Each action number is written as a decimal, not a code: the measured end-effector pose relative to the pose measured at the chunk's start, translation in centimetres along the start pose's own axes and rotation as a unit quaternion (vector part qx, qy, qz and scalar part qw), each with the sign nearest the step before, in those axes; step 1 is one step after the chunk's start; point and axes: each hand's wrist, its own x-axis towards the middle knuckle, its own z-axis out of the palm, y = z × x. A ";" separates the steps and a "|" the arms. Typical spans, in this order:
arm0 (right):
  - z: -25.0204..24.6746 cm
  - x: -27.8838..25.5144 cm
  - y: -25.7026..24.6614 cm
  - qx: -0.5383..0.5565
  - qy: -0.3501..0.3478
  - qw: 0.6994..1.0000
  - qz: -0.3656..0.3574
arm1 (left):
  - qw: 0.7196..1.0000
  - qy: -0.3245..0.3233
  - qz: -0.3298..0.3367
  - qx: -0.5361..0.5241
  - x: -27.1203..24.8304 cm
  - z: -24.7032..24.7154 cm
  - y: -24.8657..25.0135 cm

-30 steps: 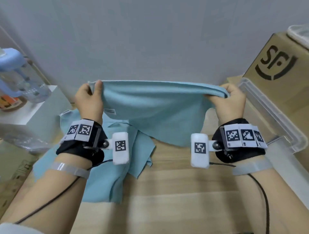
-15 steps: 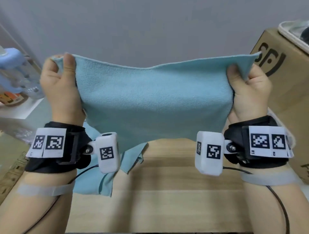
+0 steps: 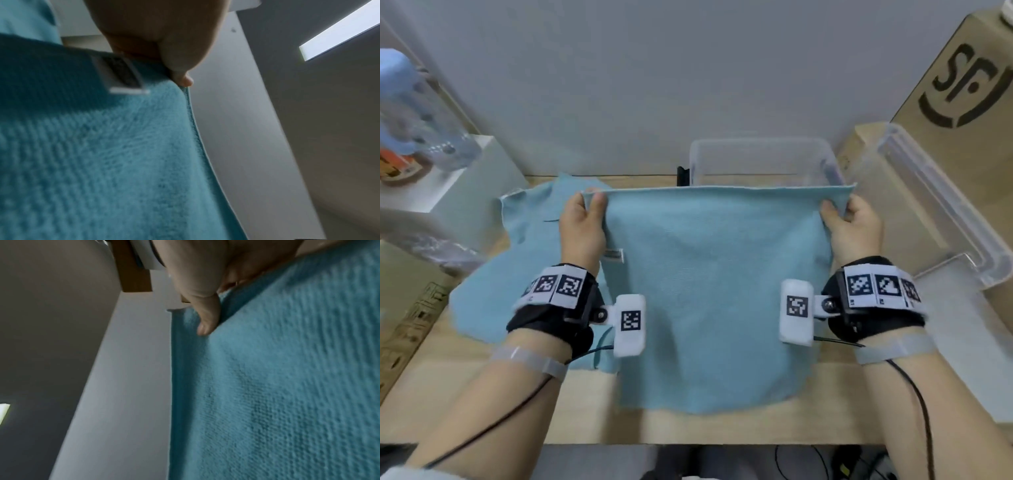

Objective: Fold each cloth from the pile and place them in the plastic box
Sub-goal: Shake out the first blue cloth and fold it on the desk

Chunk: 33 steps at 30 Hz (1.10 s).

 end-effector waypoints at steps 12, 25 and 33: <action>-1.1 -2.0 7.5 -0.062 0.033 0.991 0.111 | 0.997 -0.046 -0.029 0.047 -2.5 -1.2 -5.9; -2.0 -6.8 13.9 0.094 0.006 0.928 0.360 | 0.927 -0.200 -0.313 0.039 -10.3 -2.4 -12.5; -1.2 -7.8 14.5 0.041 0.028 0.942 0.332 | 0.932 -0.214 -0.282 0.073 -8.7 -2.3 -11.7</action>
